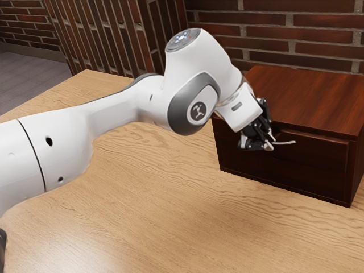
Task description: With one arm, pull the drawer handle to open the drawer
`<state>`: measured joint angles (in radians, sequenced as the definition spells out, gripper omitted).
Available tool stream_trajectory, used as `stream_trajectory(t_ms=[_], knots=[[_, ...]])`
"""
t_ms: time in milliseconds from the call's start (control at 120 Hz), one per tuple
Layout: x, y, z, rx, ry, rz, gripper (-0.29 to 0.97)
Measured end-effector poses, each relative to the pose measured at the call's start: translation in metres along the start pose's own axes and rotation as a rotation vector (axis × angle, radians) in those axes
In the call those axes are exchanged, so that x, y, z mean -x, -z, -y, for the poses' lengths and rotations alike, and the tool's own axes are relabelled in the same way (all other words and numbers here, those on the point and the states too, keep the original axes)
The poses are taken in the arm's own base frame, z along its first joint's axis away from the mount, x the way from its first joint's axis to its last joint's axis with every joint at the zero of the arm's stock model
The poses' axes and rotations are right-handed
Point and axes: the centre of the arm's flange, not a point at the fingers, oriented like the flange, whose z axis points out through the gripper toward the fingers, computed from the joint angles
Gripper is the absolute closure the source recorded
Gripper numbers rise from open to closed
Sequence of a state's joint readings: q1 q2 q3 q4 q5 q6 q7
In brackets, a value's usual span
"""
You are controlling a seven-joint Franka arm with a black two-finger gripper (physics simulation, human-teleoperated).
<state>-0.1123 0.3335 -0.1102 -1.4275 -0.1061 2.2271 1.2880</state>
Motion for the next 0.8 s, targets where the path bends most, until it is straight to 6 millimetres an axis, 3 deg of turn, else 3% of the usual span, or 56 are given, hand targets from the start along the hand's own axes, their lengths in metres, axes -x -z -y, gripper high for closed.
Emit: stream_trajectory(t_ms=[583,800], knots=[[0.002,0.03,-0.066,0.011,-0.006,0.022,0.71],[0.0,0.035,-0.083,-0.002,-0.009,0.019,0.71]])
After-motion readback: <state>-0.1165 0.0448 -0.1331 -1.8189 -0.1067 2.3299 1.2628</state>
